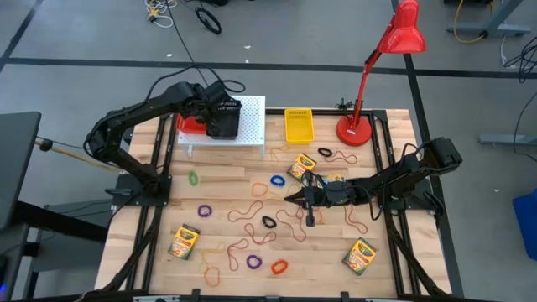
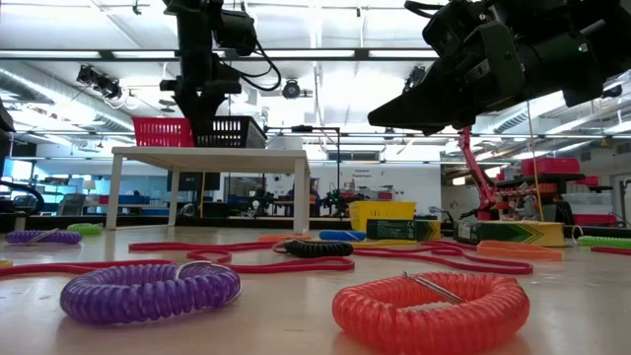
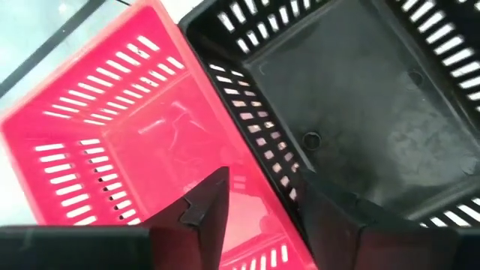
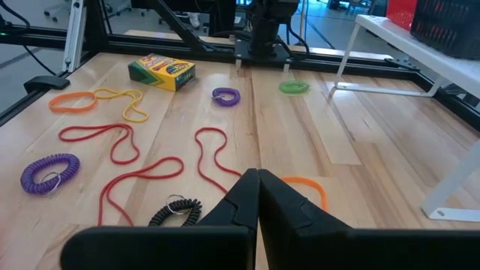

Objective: Pick & Place Office Desk Supplies
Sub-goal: Adjust the bins on the shelf

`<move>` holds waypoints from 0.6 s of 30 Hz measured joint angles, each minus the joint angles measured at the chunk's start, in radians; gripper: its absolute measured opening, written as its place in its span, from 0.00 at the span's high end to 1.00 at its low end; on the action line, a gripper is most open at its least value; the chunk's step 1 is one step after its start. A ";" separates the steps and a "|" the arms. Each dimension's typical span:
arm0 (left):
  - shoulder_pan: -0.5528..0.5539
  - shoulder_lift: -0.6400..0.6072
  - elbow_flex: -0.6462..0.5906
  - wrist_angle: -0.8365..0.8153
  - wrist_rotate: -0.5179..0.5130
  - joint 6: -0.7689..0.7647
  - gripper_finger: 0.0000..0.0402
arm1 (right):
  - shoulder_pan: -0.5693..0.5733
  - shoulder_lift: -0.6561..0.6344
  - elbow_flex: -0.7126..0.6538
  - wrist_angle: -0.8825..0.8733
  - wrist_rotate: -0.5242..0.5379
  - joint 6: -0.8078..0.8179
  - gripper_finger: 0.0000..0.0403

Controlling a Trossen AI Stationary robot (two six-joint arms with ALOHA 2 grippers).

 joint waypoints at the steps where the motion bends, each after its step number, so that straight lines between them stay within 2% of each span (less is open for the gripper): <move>1: 0.000 0.000 0.000 0.000 -0.004 0.000 0.56 | 0.000 0.000 0.000 0.000 0.000 0.000 0.97; 7: 0.000 0.000 0.000 0.034 -0.058 0.030 0.47 | 0.000 0.000 0.000 0.000 -0.001 0.000 0.97; 14: -0.025 0.000 0.108 0.028 -0.090 0.247 0.46 | 0.000 0.000 0.000 0.000 -0.005 0.000 0.97; 16: -0.056 -0.006 0.149 0.029 -0.056 0.337 0.48 | 0.000 0.000 0.000 0.000 -0.004 0.000 0.97; 18: -0.100 -0.020 0.170 0.031 0.055 0.427 0.52 | 0.000 0.000 0.000 0.000 -0.004 0.000 0.97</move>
